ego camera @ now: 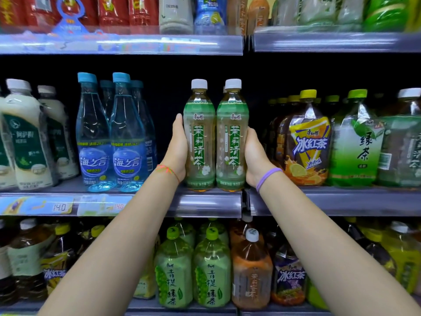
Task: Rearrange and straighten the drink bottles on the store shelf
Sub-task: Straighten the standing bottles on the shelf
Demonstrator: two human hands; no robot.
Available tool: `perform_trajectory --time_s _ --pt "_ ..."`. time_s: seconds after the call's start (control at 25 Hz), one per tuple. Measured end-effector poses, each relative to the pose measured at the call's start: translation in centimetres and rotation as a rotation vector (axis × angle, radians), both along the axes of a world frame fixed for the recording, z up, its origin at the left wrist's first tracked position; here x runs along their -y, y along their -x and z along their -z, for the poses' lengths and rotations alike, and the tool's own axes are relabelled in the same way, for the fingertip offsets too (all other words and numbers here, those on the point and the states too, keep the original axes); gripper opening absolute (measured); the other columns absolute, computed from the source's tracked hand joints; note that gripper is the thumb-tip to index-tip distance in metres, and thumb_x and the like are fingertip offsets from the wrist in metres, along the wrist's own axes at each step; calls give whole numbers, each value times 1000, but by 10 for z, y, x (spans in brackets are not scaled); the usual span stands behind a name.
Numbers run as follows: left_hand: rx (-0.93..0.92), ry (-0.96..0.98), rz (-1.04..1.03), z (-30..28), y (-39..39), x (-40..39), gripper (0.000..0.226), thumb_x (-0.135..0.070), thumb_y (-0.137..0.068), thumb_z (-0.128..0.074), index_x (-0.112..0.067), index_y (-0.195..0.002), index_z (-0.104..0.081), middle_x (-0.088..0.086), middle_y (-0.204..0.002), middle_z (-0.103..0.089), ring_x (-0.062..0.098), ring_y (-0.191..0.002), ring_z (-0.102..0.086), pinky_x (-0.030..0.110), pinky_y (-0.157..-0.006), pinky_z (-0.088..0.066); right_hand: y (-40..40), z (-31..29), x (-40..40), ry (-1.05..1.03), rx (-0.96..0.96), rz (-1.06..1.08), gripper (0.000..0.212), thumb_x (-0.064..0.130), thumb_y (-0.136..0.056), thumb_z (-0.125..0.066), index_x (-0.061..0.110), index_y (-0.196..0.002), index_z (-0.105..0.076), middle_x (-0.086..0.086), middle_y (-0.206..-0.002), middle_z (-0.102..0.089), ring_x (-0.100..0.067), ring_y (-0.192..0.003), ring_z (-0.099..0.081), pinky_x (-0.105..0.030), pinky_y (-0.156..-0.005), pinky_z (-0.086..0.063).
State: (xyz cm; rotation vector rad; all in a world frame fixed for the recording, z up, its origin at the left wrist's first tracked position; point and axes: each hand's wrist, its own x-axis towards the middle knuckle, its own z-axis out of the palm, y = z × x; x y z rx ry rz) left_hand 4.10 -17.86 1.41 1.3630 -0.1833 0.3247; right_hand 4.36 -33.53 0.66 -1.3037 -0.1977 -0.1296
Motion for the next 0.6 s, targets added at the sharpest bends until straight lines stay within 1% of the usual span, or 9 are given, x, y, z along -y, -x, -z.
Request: perform_trajectory --time_s 0.04,0.12,0.2,0.28,0.32,0.4,0.48,0.52,0.6 --pt "1 13 12 0 -1 -3 72 -79 -85 -29 -31 -122 -68 4 -117 -72 26 -110 -67 48 -100 -50 0 1 -3 8 -1 -15 47 53 -102 -30 25 -87 -65 -3 -86 -70 -23 -92 -67 -40 -87 -54" --pt "27 44 54 -2 -4 -10 60 -67 -95 -31 -26 -113 -71 1 -104 -74 25 -100 -69 45 -91 -54 2 1 -11 12 5 -39 45 50 -103 -31 25 -84 -63 -2 -83 -69 -22 -86 -66 -38 -83 -54" --pt "35 29 80 -3 -5 -18 51 -61 -98 -32 -29 -94 -72 0 -93 -74 23 -93 -69 41 -84 -56 2 2 -18 16 4 -43 44 49 -103 -31 24 -82 -61 -2 -80 -68 -21 -82 -66 -36 -79 -54" --pt "30 14 90 -6 0 -22 49 -59 -97 -33 -29 -87 -70 0 -88 -74 23 -92 -69 38 -81 -56 5 0 -25 16 7 -35 44 47 -103 -30 24 -79 -59 -1 -75 -66 -19 -77 -65 -34 -74 -54" --pt "26 15 89 -6 0 -25 49 -58 -98 -33 -29 -86 -70 0 -87 -74 23 -91 -69 36 -80 -56 7 -1 -28 13 5 -22 43 46 -103 -31 23 -77 -58 -1 -74 -65 -20 -76 -65 -35 -75 -55" --pt "15 22 76 -6 1 -29 48 -56 -99 -32 -28 -86 -69 -1 -85 -74 22 -91 -68 36 -81 -56 5 -2 -33 7 -15 -3 43 44 -102 -31 23 -75 -58 -2 -74 -65 -22 -79 -64 -39 -81 -56" --pt "15 21 69 -5 2 -33 49 -56 -99 -32 -26 -91 -69 1 -90 -74 24 -95 -69 39 -85 -56 7 -1 -37 12 -28 2 43 44 -102 -31 22 -75 -57 -3 -76 -65 -23 -80 -64 -40 -82 -56" --pt "16 13 71 -5 2 -35 48 -55 -100 -32 -24 -93 -68 2 -92 -73 25 -96 -69 39 -85 -57 9 -1 -38 23 -33 2 43 43 -102 -31 22 -75 -57 -3 -77 -65 -23 -80 -64 -40 -82 -56" --pt "28 3 79 -5 5 -36 46 -51 -101 -32 -22 -88 -66 1 -87 -72 21 -87 -70 34 -77 -58 12 0 -40 25 -30 1 43 43 -102 -31 22 -75 -57 -3 -77 -65 -23 -79 -64 -40 -82 -56"
